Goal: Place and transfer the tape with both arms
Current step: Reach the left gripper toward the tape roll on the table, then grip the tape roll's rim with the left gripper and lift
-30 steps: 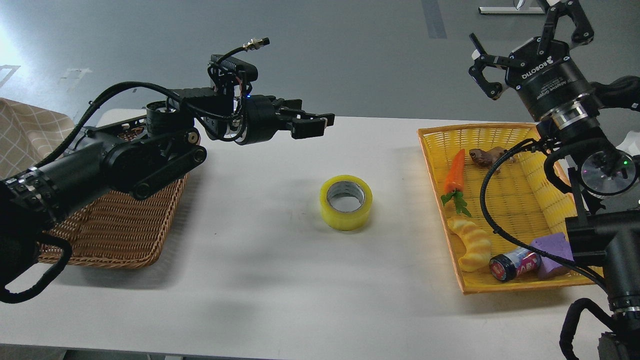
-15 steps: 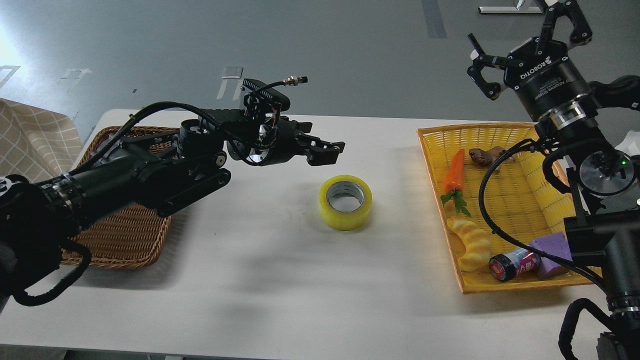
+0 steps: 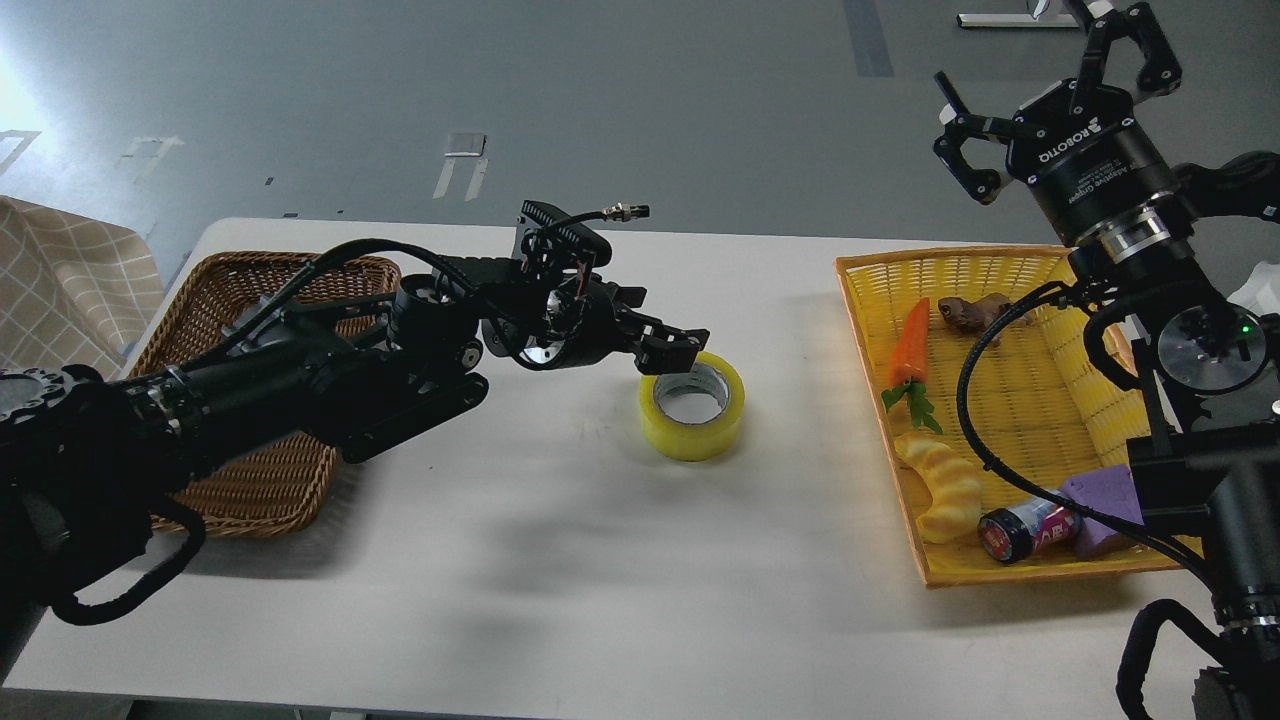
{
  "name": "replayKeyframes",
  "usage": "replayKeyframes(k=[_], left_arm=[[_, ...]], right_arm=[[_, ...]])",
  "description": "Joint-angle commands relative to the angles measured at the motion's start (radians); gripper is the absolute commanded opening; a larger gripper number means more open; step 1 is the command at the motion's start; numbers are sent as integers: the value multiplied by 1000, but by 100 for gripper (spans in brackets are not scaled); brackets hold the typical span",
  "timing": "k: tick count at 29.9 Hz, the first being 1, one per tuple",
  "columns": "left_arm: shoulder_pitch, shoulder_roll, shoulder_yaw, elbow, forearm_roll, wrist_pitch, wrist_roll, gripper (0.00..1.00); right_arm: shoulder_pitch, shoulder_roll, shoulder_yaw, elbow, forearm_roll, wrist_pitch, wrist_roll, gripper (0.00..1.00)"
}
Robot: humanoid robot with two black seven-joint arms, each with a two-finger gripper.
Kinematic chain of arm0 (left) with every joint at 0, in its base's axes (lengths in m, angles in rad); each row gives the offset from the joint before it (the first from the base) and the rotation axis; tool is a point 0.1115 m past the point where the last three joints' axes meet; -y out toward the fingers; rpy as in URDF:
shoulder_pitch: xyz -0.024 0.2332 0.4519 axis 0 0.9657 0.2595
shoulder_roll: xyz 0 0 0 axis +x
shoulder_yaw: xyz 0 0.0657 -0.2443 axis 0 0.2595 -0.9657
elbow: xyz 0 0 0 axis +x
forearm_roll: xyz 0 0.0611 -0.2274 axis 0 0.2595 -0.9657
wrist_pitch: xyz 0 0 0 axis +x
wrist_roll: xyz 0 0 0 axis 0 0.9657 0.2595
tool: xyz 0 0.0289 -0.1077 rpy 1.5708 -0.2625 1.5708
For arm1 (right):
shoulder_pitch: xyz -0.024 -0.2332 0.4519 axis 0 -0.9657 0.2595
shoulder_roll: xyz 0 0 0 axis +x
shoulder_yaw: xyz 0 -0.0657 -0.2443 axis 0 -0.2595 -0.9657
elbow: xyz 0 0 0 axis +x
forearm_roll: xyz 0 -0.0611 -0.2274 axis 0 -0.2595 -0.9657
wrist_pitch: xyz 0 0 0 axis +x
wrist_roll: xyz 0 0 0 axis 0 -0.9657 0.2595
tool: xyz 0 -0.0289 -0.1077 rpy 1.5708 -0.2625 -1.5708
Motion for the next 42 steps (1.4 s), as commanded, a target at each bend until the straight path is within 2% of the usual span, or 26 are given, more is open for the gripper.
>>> replayKeyframes(k=[1, 6, 16, 42], left_arm=[[4, -9, 3, 4, 0, 0, 19, 97], [1, -16, 29, 4, -2, 0, 54, 97], [4, -19, 31, 7, 0, 0, 88, 97], [53, -70, 32, 63, -2, 0, 94, 96]], right_arm=[[6, 0, -2, 2, 0, 0, 0, 99], [11, 2, -3, 2, 0, 0, 0, 99], [12, 14, -2, 0, 0, 0, 0, 99], [6, 15, -2, 0, 0, 0, 0, 99]])
